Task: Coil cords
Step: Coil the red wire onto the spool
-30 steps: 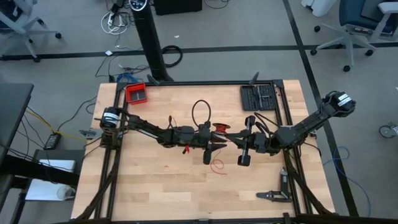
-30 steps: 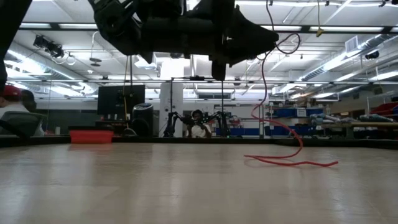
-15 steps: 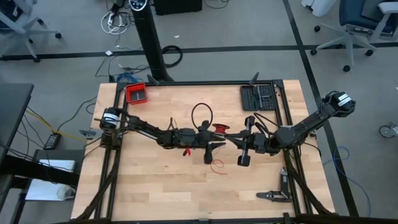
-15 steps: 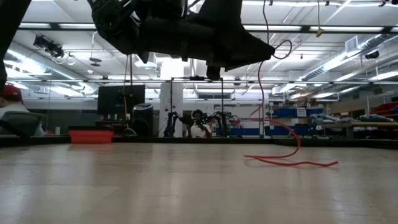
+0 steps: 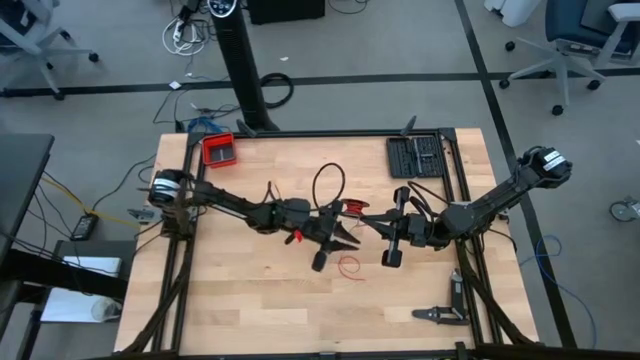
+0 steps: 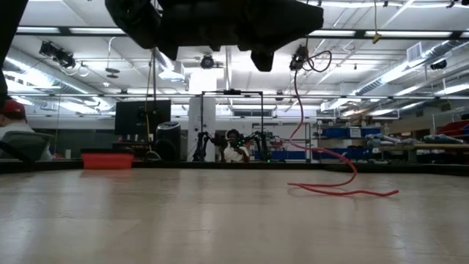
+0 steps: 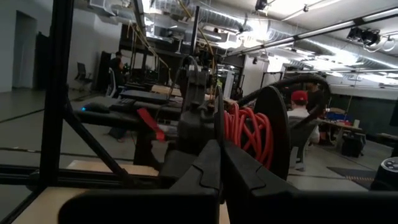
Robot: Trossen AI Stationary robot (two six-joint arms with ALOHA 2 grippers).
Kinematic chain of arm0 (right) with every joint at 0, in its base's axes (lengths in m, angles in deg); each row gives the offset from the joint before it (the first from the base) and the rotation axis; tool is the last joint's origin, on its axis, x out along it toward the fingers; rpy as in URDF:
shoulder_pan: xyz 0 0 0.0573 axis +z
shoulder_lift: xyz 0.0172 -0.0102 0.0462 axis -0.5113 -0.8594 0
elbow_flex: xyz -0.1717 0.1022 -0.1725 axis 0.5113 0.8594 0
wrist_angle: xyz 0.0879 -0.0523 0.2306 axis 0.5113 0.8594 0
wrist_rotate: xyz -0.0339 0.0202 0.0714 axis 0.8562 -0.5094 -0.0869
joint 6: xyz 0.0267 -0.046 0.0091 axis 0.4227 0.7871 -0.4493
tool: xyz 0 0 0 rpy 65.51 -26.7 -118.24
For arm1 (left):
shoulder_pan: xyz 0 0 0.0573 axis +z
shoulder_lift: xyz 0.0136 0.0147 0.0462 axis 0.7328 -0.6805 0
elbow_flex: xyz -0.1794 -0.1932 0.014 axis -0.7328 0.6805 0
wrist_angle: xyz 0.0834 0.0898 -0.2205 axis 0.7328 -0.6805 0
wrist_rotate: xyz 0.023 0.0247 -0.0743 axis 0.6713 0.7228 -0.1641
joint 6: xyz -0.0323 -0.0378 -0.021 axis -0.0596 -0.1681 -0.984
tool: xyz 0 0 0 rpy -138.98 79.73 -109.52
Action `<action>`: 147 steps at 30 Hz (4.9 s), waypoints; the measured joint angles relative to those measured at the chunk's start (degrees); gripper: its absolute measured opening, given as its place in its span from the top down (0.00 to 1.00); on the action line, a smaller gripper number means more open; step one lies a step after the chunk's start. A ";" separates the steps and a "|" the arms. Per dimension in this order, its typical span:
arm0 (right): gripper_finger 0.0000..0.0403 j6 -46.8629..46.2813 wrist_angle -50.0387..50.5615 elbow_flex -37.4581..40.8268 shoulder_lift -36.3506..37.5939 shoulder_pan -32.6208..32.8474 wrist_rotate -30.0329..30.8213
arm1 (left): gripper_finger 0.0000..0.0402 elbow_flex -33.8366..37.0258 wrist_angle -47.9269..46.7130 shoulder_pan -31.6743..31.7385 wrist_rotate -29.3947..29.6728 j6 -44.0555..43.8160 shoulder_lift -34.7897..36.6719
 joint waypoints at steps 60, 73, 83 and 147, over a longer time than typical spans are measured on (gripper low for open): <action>1.00 -1.40 0.40 0.00 0.00 -1.10 -1.55 | 0.92 0.00 0.08 -1.03 23.36 -5.68 2.00; 1.00 0.40 0.83 0.00 0.02 0.36 2.34 | 1.00 0.00 -7.83 -0.44 23.00 -3.02 3.52; 1.00 -3.08 6.92 0.00 0.93 1.52 9.44 | 1.00 0.00 -30.15 -0.45 31.10 5.98 15.46; 1.00 -35.58 8.66 0.00 -6.86 -17.51 -55.10 | 0.84 0.02 -13.62 -9.50 40.34 26.22 12.73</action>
